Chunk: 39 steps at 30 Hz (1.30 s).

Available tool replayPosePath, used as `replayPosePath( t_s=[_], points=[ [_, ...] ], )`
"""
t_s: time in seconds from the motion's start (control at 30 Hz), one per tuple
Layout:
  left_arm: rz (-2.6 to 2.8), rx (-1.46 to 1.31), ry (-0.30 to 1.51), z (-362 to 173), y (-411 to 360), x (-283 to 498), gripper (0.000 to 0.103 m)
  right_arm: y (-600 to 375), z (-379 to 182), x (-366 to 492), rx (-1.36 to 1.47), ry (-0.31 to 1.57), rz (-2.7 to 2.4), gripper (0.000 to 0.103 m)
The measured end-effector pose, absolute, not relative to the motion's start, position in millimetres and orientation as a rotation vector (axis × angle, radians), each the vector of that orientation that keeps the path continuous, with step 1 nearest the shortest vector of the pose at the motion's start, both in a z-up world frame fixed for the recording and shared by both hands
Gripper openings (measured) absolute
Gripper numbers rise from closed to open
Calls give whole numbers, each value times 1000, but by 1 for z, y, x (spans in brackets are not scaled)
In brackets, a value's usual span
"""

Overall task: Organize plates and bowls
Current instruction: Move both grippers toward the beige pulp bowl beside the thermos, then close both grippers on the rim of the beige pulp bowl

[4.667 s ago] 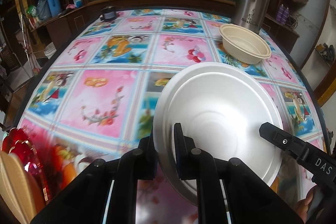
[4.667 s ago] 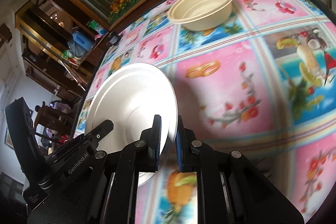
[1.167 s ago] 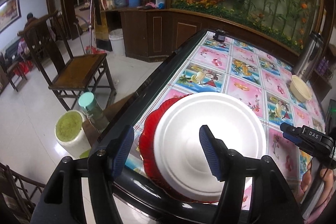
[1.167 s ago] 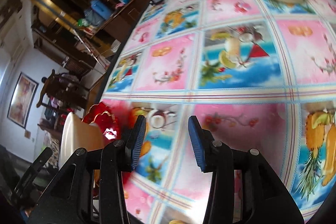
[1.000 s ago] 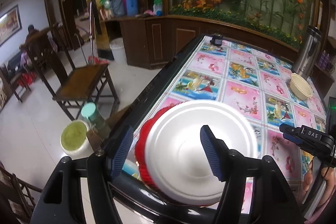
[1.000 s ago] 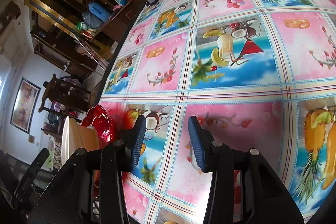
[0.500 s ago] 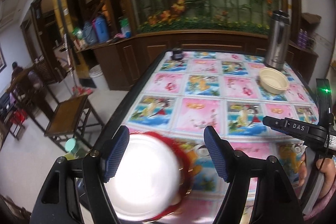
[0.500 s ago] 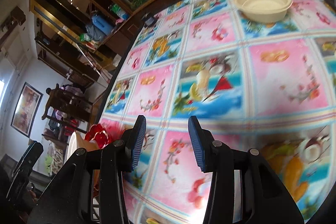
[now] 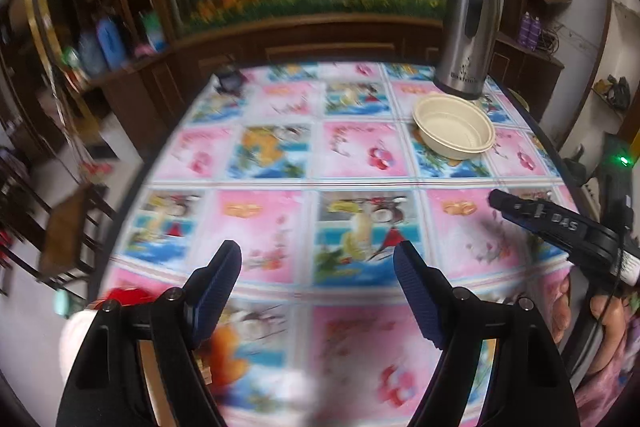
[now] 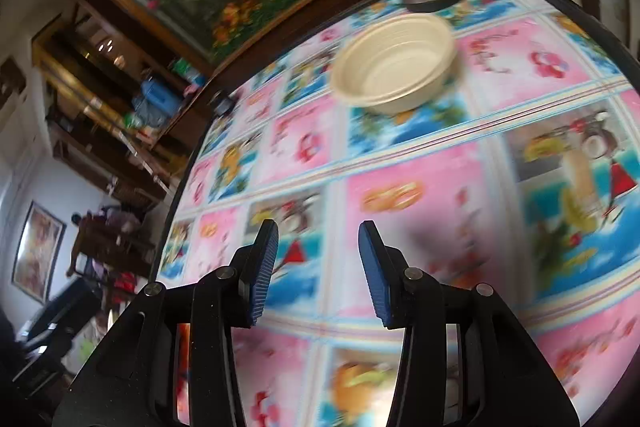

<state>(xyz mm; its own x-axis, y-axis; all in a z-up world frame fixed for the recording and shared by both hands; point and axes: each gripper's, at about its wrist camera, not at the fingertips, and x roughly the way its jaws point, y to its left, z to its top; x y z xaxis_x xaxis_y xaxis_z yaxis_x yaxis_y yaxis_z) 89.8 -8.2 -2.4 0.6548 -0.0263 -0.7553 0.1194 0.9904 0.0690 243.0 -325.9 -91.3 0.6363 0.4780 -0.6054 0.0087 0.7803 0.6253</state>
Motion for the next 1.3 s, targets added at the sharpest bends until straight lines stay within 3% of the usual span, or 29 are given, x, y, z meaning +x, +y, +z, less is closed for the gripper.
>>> replayPosePath(
  t_s=[0.5,0.8,1.3],
  points=[
    [20,39,860,-24,-77,230,79,-442,-94,341,995,750,104,41],
    [3,-124,914,-65,-89,289,79,-423,-106,385,847,849,123,41],
    [-47,-141,883,-87,-118,298,79,-423,-125,393,848,876,96,41]
  ],
)
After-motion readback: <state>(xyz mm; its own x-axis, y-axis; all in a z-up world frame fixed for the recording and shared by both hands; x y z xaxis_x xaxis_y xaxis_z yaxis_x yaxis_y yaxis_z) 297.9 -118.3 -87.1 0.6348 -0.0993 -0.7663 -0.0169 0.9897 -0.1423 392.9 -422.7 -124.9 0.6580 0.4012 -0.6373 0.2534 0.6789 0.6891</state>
